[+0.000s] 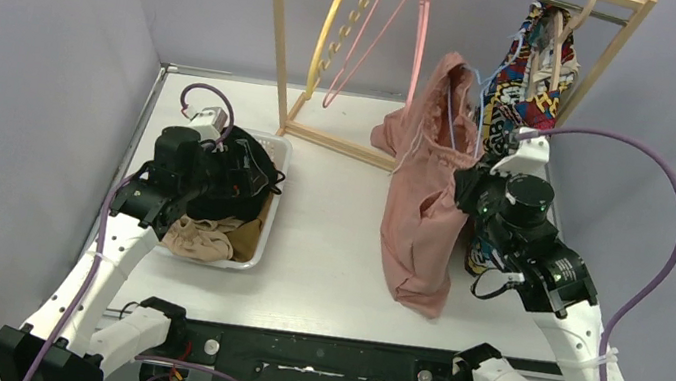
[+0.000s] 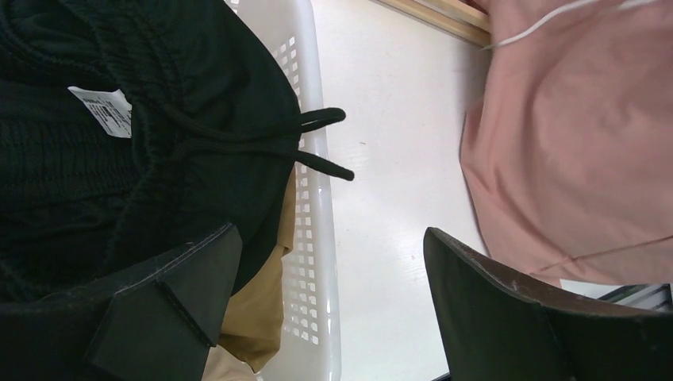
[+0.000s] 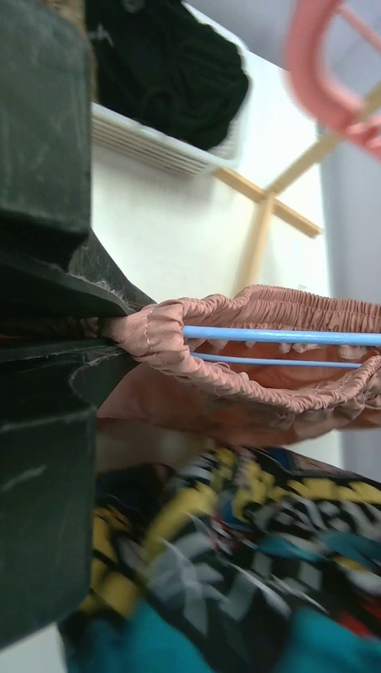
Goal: Remove the shorts from the hanger
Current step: Pick up the hanger from the clothes rod, then remove the shorts from the hanger.
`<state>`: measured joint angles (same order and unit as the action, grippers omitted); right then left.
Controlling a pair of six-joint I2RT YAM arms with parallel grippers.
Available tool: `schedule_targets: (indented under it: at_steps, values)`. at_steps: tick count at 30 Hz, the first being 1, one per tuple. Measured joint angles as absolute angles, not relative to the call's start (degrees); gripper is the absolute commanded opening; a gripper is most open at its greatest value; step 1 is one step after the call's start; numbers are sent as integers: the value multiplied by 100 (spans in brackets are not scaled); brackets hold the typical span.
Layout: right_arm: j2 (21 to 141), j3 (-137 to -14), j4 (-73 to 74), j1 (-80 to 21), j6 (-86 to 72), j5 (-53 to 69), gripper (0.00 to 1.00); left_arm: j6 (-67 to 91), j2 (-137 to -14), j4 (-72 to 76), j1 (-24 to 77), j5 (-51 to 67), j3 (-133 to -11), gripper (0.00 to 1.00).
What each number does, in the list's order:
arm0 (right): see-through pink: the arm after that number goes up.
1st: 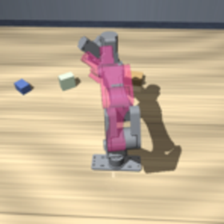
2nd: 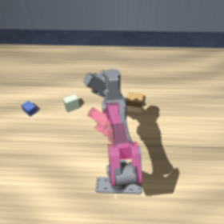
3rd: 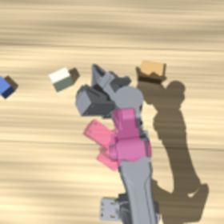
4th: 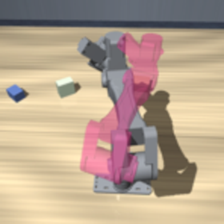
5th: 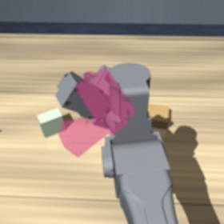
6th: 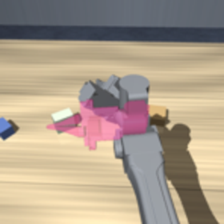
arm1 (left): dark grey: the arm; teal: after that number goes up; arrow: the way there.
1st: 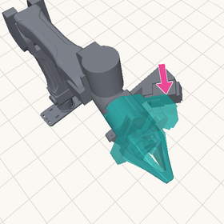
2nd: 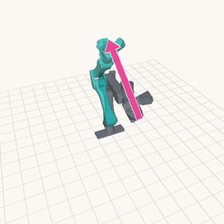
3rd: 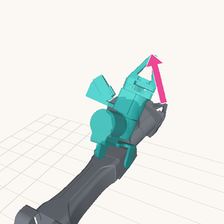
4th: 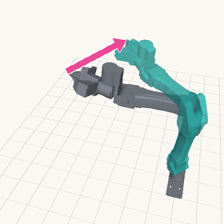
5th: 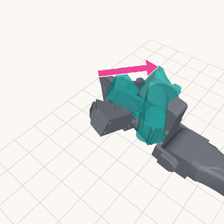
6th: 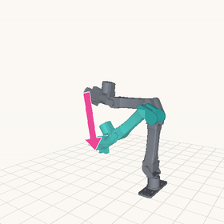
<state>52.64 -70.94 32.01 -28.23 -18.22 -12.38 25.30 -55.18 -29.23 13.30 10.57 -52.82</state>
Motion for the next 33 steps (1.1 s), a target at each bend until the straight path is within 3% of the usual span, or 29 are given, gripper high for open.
schedule_targets:
  at_steps: [10,19,26,33]
  values:
    - [4062,-5358,4097,-2897,-3065,384,0,2786,-5509,-2652,1332,1319,-5216,86]
    - [3229,-4480,4084,-2934,-3524,2058,0,3129,-5505,-2180,1479,2287,-4954,86]
    - [3194,-4132,3610,-2985,-3444,3433,0,3312,-5706,-1717,2554,2580,-4915,82]
    - [3236,-3983,3437,-3015,-3282,3924,0,3194,-6136,-1844,3629,1649,-5011,68]
